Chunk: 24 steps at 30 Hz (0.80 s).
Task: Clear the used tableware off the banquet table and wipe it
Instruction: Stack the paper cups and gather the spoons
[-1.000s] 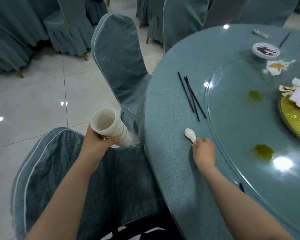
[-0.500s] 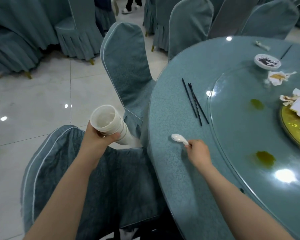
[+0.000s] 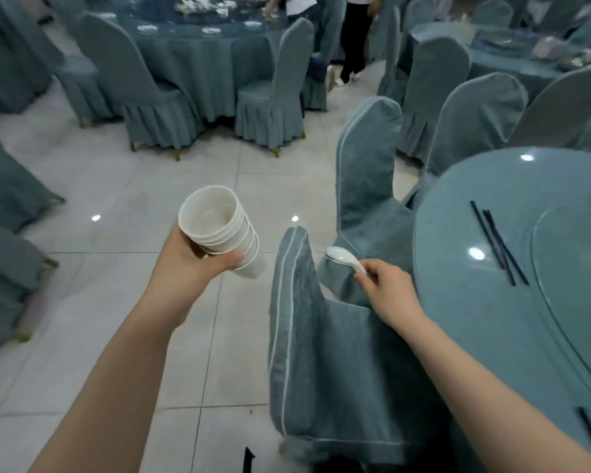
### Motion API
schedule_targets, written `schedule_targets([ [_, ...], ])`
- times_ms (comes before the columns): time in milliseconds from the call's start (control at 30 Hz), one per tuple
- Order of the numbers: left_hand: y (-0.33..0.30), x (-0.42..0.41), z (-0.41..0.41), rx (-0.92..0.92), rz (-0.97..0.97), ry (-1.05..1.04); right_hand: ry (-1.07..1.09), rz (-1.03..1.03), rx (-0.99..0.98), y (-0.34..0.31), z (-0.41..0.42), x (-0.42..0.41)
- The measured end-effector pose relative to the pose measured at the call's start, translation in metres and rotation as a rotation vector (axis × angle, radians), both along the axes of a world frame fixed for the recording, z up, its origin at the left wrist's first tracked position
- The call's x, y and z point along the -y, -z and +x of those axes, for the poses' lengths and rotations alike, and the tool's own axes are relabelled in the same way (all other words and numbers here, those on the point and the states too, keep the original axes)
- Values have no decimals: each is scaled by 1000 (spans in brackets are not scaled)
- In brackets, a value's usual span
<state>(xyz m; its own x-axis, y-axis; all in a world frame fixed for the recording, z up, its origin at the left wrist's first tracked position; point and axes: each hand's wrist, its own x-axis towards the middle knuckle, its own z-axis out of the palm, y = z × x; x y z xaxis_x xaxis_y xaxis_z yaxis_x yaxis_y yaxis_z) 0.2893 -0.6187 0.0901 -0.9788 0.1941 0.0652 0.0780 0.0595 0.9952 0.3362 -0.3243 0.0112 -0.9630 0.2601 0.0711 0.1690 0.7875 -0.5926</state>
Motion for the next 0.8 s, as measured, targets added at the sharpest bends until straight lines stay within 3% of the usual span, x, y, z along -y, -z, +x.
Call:
schedule_targets([
  [233,5,131,19,54,-5,-109,-125,-123,-96,-27,-21,137],
  [400,10,191,9,65,-33,-163,-227,-128,-60,-35,-48,194],
  [600,26,219,-27,126,-54,-154,-234,-133,-11,-27,-89,214],
  [800,45,234,-109,167,-197,-154,-149,-163,46,-6,-156,212],
])
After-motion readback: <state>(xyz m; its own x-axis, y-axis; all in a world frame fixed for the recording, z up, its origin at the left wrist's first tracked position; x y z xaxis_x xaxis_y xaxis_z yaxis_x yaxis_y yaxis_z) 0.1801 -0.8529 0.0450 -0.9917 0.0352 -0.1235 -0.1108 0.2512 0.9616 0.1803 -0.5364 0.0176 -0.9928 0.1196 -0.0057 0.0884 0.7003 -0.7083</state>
